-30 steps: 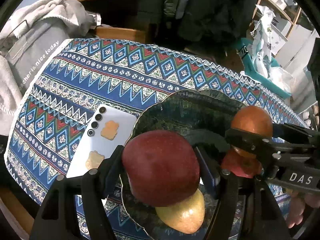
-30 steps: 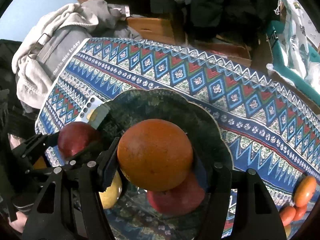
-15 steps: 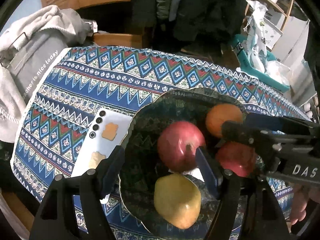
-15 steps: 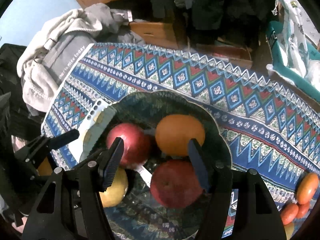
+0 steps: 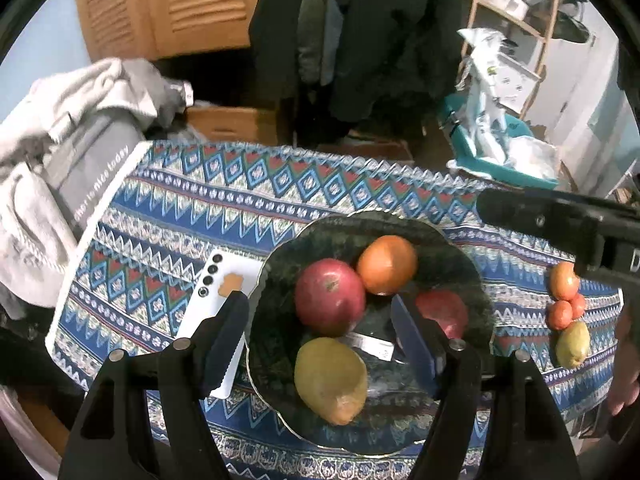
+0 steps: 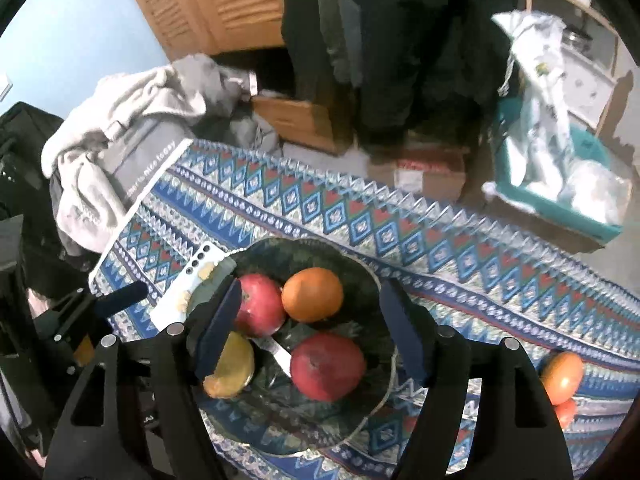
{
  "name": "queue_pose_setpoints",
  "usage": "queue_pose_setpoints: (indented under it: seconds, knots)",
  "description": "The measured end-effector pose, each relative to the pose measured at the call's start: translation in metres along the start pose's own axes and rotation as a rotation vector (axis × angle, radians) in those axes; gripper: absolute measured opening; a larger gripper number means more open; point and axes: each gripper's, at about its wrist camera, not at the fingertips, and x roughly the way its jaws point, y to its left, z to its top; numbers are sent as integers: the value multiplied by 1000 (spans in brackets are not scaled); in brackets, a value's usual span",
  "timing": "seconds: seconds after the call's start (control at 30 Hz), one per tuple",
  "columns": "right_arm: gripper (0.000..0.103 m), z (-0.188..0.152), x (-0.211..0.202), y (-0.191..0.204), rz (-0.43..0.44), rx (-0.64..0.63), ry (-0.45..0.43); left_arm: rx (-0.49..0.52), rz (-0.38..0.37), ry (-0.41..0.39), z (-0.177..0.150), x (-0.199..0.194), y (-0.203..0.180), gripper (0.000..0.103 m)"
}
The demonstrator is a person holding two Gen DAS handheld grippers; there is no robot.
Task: Organize fruits
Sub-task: 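Withdraw both tools from the bowl toward the remaining fruit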
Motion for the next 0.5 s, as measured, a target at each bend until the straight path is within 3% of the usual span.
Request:
queue_pose_setpoints:
  seconds: [0.5]
  knots:
    - [82,-16,-95,-2,-43,-30,-149,74,-36,-126,8,-75,-36,81]
